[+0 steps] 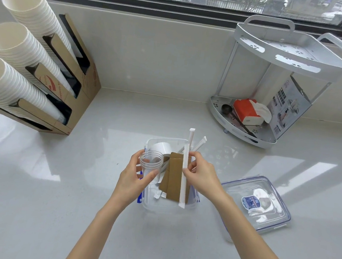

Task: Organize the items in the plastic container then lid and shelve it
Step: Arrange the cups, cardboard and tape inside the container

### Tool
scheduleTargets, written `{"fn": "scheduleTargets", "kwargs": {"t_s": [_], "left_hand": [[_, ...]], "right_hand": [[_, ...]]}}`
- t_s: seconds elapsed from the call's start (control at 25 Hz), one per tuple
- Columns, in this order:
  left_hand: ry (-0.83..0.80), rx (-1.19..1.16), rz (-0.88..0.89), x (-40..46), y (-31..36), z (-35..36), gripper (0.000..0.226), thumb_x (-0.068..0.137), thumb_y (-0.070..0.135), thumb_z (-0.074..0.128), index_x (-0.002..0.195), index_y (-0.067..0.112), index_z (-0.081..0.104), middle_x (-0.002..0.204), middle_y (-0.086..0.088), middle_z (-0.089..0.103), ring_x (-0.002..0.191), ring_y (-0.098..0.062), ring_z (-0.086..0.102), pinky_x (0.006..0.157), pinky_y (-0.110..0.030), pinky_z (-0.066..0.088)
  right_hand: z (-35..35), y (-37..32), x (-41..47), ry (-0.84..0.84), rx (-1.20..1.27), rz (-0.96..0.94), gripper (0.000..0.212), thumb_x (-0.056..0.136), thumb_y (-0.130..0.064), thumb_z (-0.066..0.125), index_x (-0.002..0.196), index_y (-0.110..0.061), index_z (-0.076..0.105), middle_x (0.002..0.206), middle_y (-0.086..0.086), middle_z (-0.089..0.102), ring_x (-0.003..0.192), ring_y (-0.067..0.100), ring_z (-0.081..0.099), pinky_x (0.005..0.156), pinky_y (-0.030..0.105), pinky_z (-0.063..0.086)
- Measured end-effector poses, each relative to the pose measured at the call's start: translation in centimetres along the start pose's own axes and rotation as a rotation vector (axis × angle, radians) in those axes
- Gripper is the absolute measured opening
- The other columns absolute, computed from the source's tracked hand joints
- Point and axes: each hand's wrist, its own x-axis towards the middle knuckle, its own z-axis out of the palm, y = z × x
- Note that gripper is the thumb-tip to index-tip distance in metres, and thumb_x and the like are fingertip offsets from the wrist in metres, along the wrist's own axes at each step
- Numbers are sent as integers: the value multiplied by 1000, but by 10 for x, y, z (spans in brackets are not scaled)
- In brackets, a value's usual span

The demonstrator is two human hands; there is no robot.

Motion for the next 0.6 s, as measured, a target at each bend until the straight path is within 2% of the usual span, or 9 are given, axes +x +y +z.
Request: {"fn": "scheduleTargets", "kwargs": {"t_s": [0.12, 0.24, 0.32, 0.44, 0.6], "left_hand": [[-37, 4, 5, 0, 0, 6, 61, 83, 21, 62, 136, 21, 32, 114, 6, 49, 100, -15, 51, 81, -20, 40], [-87, 61, 12, -4, 0, 15, 58, 83, 20, 62, 134, 20, 34, 116, 2, 53, 97, -14, 52, 80, -20, 41], [-90, 102, 40, -6, -1, 19, 56, 82, 20, 63, 132, 21, 37, 121, -2, 55, 95, -13, 51, 82, -20, 40], [-82, 141, 59, -6, -1, 20, 57, 82, 21, 64, 132, 20, 37, 127, -3, 53, 99, -12, 49, 84, -20, 39], [-58, 147, 76, -6, -2, 19, 56, 82, 21, 64, 132, 18, 38, 130, -3, 53, 101, -10, 48, 86, -19, 39]], "right_hand": [[5, 3, -1, 15, -48, -12, 45, 87, -12, 51, 130, -15, 41, 75, -3, 50, 78, 20, 52, 79, 34, 45], [11, 8, -3, 4, -112, -16, 46, 86, -8, 48, 131, -14, 39, 88, 4, 53, 88, 28, 56, 82, 39, 46], [14, 9, -3, 7, -182, -7, 52, 86, -6, 44, 136, -13, 32, 102, 12, 57, 100, 35, 56, 85, 43, 47], [17, 10, -5, 32, -291, 15, 58, 88, -5, 41, 142, -12, 21, 121, 15, 48, 105, 38, 54, 87, 46, 46], [15, 5, -6, 79, -316, 10, 50, 90, -10, 41, 138, -11, 28, 124, 14, 44, 103, 37, 54, 83, 43, 46]]}}
